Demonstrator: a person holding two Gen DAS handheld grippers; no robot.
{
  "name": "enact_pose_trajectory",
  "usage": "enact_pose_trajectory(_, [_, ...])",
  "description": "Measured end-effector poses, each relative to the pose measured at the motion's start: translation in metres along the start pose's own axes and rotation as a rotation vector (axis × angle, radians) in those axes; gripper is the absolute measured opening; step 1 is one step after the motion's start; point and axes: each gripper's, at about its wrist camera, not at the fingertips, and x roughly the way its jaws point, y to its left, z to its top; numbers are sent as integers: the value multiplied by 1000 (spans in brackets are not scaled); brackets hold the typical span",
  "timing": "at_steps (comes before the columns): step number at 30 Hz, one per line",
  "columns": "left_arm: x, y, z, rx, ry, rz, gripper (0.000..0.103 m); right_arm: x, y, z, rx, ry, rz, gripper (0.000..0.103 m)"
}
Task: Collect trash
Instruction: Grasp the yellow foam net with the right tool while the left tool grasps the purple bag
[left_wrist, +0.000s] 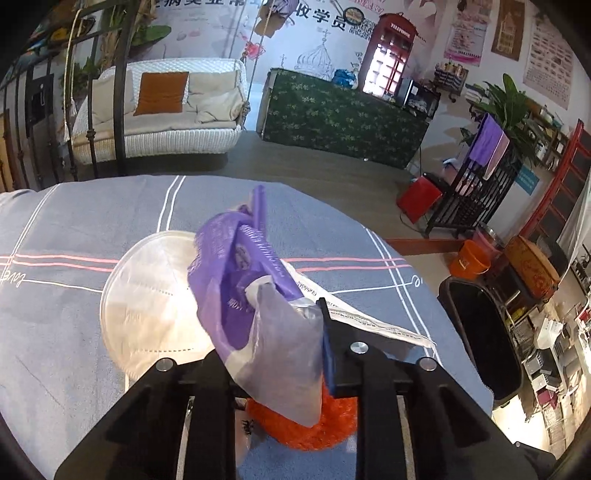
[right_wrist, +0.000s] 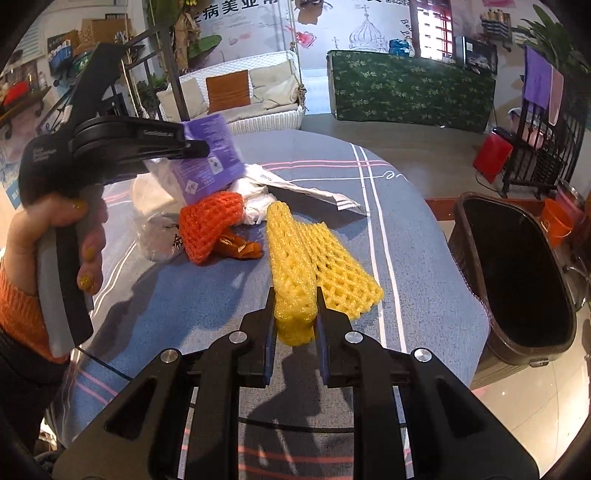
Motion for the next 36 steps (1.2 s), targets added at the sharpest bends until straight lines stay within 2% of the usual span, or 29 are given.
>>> enact_pose_trajectory(8, [-48, -28, -9, 59, -102, -52, 17, -9, -6, -5, 20, -38, 5, 19])
enact_pose_trajectory(11, [-63, -47, -11, 91, -144, -88, 17, -12, -10, -5, 29, -57, -2, 19])
enact_pose_trajectory(15, [-72, -76, -17, 137, -160, -163, 17, -23, -21, -8, 52, -92, -27, 19])
enact_pose_trajectory(25, [-58, -128, -39, 223, -108, -290, 17, -45, -89, -7, 163, -161, -175, 19])
enact_pose_trajectory(31, [-51, -157, -54, 290, -76, -351, 17, -37, -145, -5, 238, -147, -271, 19])
enact_pose_trajectory(36, [-40, -178, -63, 332, -32, -394, 17, -16, -187, -4, 306, -111, -319, 19])
